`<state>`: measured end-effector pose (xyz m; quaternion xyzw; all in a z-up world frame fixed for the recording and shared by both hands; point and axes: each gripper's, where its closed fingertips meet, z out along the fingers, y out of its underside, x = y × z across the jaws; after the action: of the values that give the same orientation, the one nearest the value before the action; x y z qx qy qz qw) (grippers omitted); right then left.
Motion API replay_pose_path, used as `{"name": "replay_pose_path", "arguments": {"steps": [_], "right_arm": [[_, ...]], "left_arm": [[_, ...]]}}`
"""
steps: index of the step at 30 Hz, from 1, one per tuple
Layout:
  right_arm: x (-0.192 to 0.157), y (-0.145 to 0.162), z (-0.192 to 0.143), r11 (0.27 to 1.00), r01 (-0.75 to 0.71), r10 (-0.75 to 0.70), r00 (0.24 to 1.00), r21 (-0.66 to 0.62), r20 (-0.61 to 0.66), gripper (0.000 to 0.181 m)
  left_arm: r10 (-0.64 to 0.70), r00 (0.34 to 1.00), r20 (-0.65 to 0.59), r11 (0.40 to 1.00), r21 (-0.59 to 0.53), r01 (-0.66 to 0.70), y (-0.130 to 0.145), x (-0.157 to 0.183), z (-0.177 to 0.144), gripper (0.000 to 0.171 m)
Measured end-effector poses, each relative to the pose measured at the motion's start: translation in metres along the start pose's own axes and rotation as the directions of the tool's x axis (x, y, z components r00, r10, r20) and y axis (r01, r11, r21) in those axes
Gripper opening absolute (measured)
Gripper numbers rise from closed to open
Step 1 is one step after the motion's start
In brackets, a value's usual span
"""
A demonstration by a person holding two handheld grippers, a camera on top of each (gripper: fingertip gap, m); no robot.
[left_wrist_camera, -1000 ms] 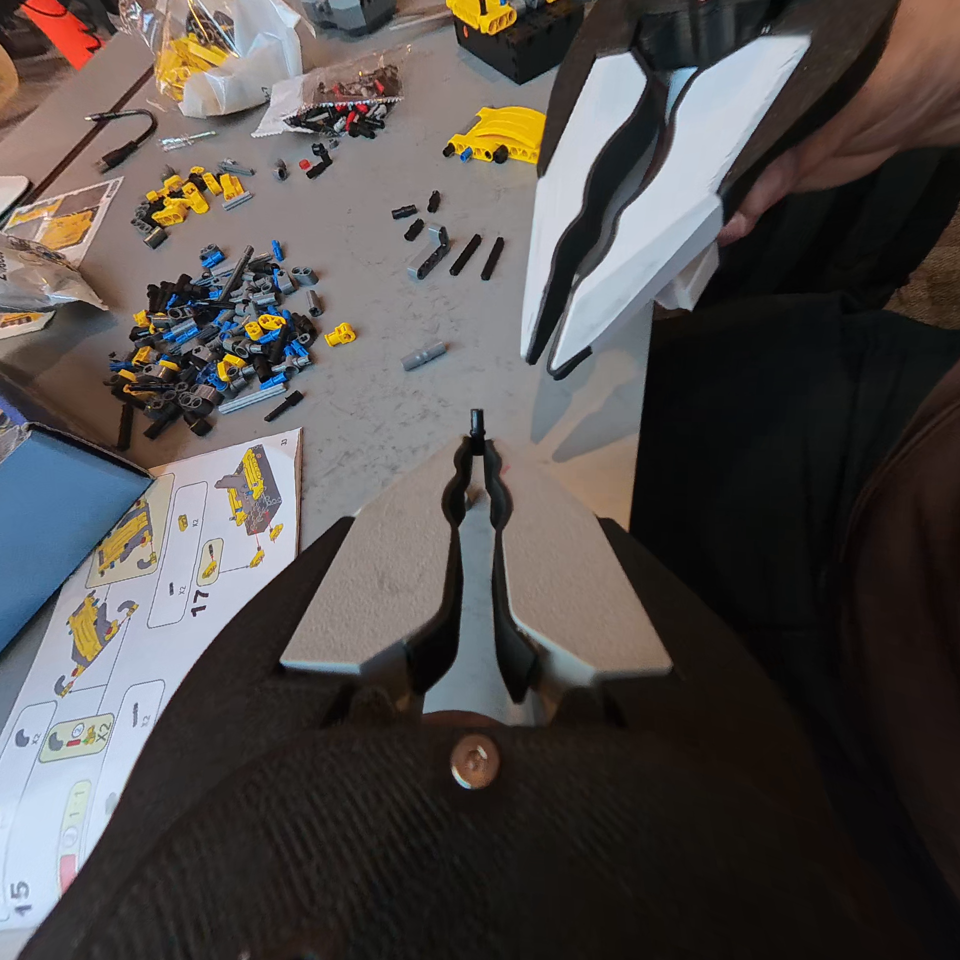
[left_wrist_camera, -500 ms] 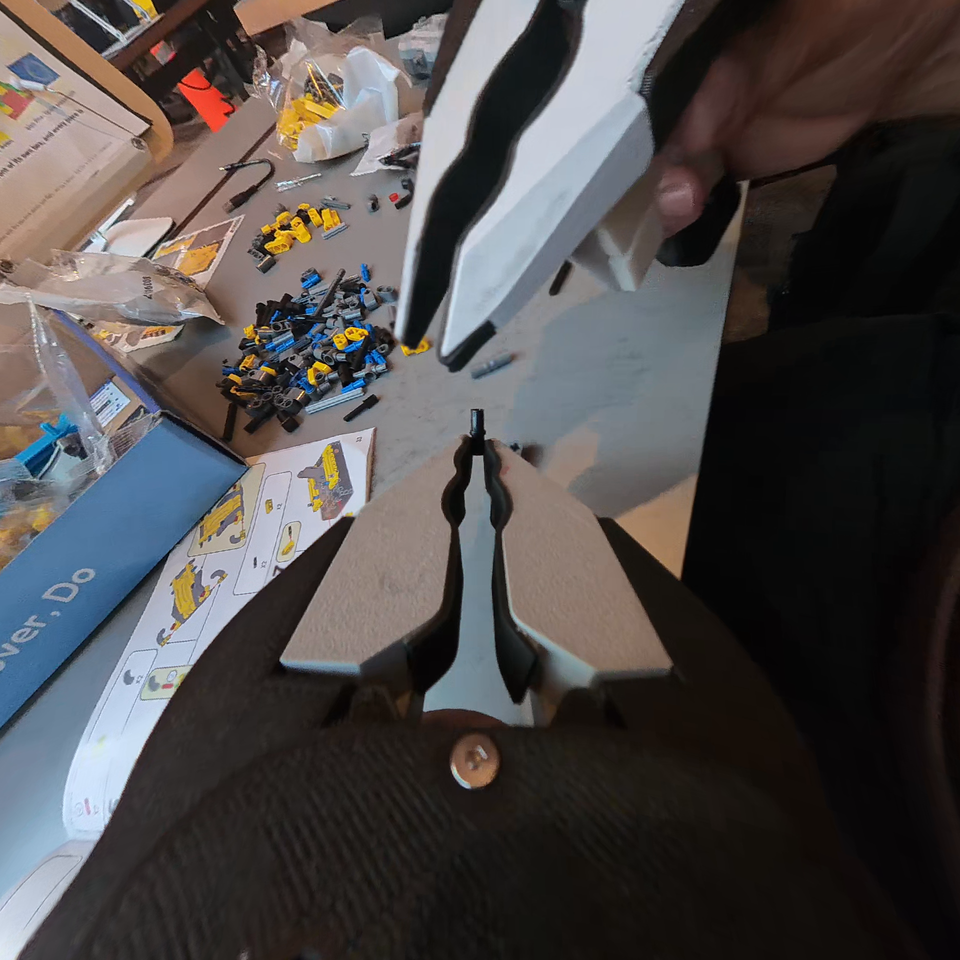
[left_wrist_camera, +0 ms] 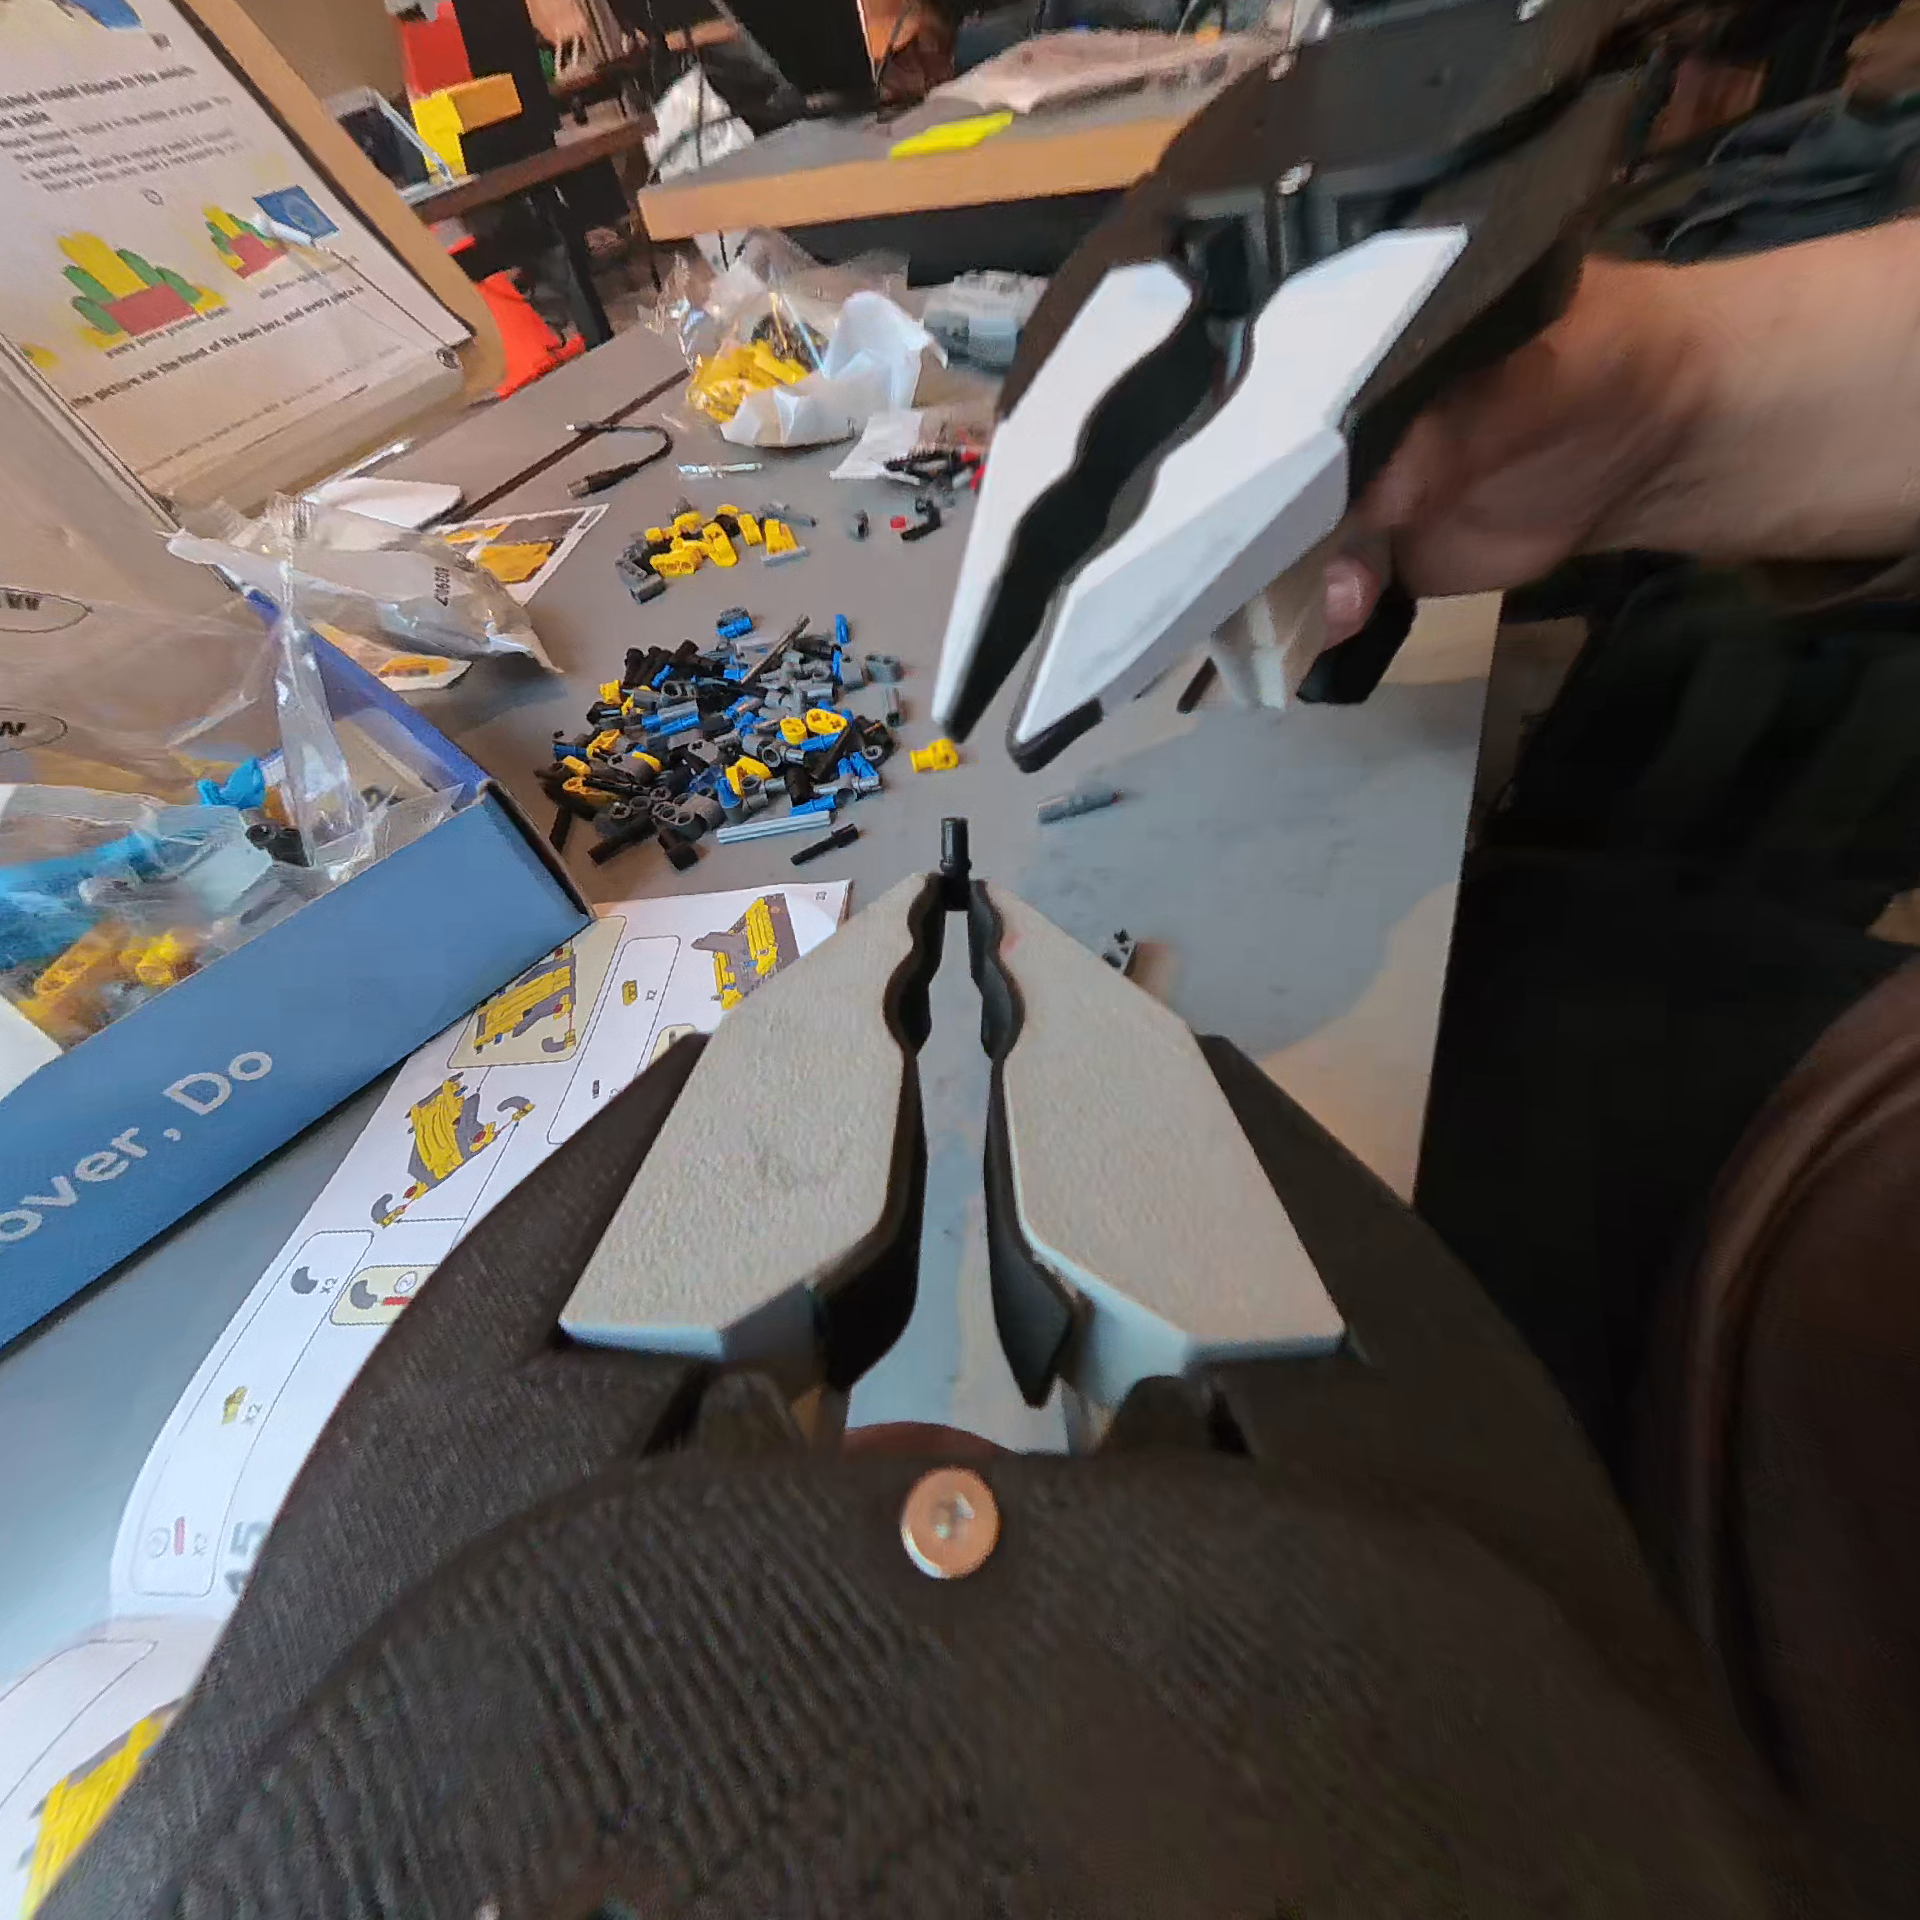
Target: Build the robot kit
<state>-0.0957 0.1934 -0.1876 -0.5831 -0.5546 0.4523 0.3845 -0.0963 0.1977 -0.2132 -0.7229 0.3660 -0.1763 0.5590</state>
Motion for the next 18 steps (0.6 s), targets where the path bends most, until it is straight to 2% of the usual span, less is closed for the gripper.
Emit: {"name": "replay_pose_path", "arguments": {"steps": [2,5,8,10,18], "right_arm": [[-0.003,-0.001,-0.002,1.0,0.018,-0.018,1.0,-0.009,0.007,0.011],[-0.011,-0.002,-0.004,0.999,0.013,-0.012,0.999,-0.03,0.039,0.013],[-0.015,0.003,-0.008,0.997,0.041,-0.039,0.999,-0.063,0.031,0.012],[-0.018,0.007,-0.012,0.996,0.049,-0.046,0.998,-0.076,0.036,0.012],[-0.021,0.015,-0.016,0.983,0.119,-0.117,0.993,-0.137,0.026,0.011]], "left_arm": [[-0.024,1.0,-0.01,0.999,0.036,0.025,-0.004,-0.001,-0.004,0.001],[0.006,1.0,-0.027,1.0,0.031,-0.006,-0.004,0.004,-0.002,0.001],[0.094,0.995,-0.02,0.994,0.063,-0.093,-0.009,0.011,-0.001,0.001],[0.13,0.991,-0.004,0.991,0.033,-0.13,-0.006,0.013,0.003,0.001],[0.32,0.947,-0.006,0.947,0.045,-0.32,-0.007,0.036,0.01,0.001]]}}
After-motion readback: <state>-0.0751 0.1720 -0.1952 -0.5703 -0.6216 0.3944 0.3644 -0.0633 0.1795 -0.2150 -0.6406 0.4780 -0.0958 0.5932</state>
